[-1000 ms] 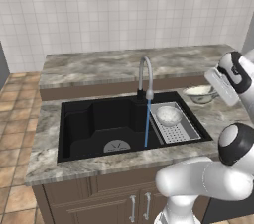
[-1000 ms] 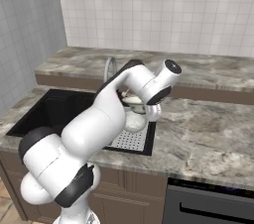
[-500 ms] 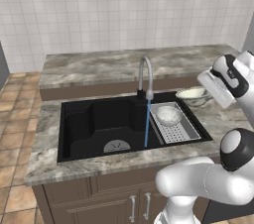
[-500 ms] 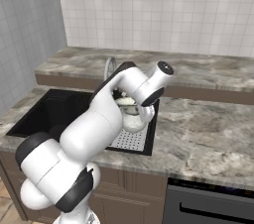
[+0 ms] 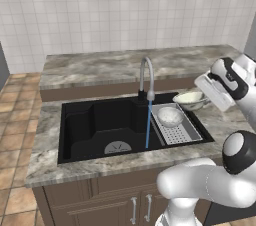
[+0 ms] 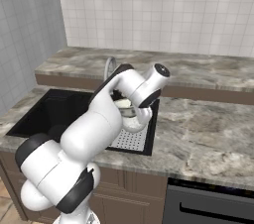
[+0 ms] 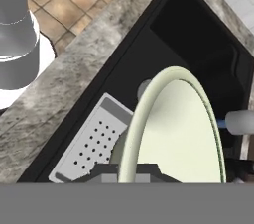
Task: Rinse each bowl for a few seconds and place them down in the sink or on the counter.
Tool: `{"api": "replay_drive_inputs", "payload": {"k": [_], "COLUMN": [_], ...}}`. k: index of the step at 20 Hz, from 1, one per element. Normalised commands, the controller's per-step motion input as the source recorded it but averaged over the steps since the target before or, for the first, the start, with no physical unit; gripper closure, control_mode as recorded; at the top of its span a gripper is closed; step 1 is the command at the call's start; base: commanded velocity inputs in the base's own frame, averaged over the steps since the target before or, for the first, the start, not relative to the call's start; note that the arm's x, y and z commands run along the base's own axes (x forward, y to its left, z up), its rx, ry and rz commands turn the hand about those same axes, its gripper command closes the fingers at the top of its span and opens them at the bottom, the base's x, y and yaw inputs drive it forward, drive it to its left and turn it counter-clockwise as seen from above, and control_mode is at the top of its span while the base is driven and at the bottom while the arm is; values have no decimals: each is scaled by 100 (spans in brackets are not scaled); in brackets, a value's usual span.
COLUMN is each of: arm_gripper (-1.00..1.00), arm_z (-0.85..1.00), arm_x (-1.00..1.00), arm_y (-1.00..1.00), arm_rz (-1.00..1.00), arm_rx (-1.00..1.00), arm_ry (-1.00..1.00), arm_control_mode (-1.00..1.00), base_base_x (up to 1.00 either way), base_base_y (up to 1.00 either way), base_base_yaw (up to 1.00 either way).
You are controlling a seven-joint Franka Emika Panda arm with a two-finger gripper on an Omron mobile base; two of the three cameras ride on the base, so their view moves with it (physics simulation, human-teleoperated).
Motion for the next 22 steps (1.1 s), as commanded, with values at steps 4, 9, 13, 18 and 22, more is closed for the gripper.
{"api": "replay_drive_inputs", "payload": {"k": [4, 9, 13, 18, 22], "arm_gripper": [100, 100, 100, 100, 100], "arm_z": [-15, -10, -9, -10, -19], "arm_x": [0, 0, 0, 0, 1], "arm_y": [18, 16, 10, 8, 10], "arm_rz": [7, 6, 6, 5, 4], "arm_rx": [0, 0, 0, 2, 1], "arm_ry": [0, -2, -2, -3, 0], "arm_control_mode": [-100, -100, -100, -100, -100], "base_base_x": [0, 0, 0, 0, 0], "base_base_y": [0, 0, 0, 0, 0], "base_base_yaw": [0, 0, 0, 0, 0]}}
